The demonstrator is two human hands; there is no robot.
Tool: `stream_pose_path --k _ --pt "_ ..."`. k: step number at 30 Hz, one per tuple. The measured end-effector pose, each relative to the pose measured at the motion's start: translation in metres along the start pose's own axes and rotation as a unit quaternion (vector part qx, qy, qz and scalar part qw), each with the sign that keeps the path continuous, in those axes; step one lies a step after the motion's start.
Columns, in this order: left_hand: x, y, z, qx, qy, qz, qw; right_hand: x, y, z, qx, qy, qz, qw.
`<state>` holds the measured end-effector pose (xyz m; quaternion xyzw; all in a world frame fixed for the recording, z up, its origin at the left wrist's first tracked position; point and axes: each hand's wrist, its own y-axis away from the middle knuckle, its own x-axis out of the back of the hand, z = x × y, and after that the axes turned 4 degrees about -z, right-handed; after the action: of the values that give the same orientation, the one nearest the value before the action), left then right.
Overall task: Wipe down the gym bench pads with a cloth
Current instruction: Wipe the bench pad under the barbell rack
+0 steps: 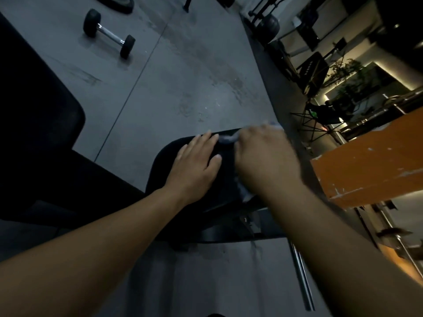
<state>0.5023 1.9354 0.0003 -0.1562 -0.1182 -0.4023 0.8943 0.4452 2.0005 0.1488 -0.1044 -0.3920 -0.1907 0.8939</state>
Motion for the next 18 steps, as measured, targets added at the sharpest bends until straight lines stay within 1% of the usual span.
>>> stream_pose_path --k 1,2,3,4,5,6,7,8,9,11,12,13,15,16,17,18 --pt "0.001 0.0 -0.001 -0.001 0.002 -0.002 1.0 -0.005 0.016 -0.009 0.049 -0.009 -0.008 0.999" --pt "0.001 -0.001 -0.002 -0.002 0.004 -0.002 1.0 -0.008 0.035 -0.01 0.087 -0.04 -0.005 0.995" --pt "0.001 -0.001 -0.002 -0.004 0.004 0.0 1.0 -0.005 0.05 -0.002 0.097 -0.089 -0.006 0.991" --pt "0.0 0.0 -0.002 -0.007 0.004 0.004 1.0 -0.002 0.056 0.01 0.091 -0.119 0.012 0.989" --pt "0.0 0.0 -0.002 -0.01 0.003 0.006 1.0 -0.001 0.053 0.023 0.059 -0.144 0.036 0.987" --pt "-0.001 0.0 -0.002 -0.011 0.003 0.008 1.0 -0.003 0.045 0.035 0.007 -0.172 0.052 0.984" --pt "0.0 0.0 -0.002 -0.012 0.004 0.01 1.0 -0.005 0.03 0.043 -0.051 -0.22 0.046 0.973" --pt "0.0 0.0 -0.002 -0.011 0.005 0.013 1.0 -0.007 0.008 0.05 -0.113 -0.27 0.033 0.956" --pt "0.0 0.001 -0.001 -0.011 0.008 0.015 1.0 -0.004 -0.01 0.055 -0.157 -0.322 0.013 0.934" --pt "0.001 0.002 0.003 -0.009 0.009 0.013 1.0 -0.003 -0.024 0.061 -0.202 -0.43 0.014 0.88" --pt "0.002 0.001 0.005 -0.007 0.007 0.008 1.0 -0.003 -0.017 0.06 -0.202 -0.454 0.028 0.867" --pt "0.002 0.001 0.009 -0.003 0.006 0.003 1.0 -0.006 -0.001 0.056 -0.195 -0.448 0.046 0.871" --pt "0.005 -0.001 0.022 0.009 0.009 -0.009 1.0 -0.013 0.046 0.035 -0.17 -0.402 0.101 0.894" --pt "0.006 -0.004 0.032 0.003 0.007 -0.015 1.0 -0.015 0.069 0.024 -0.156 -0.387 0.131 0.899" --pt "0.004 -0.008 0.045 -0.016 0.003 -0.023 1.0 -0.02 0.078 0.021 -0.149 -0.386 0.144 0.899" --pt "0.001 -0.01 0.06 -0.044 -0.001 -0.032 0.999 -0.02 0.073 0.026 -0.151 -0.413 0.137 0.888"
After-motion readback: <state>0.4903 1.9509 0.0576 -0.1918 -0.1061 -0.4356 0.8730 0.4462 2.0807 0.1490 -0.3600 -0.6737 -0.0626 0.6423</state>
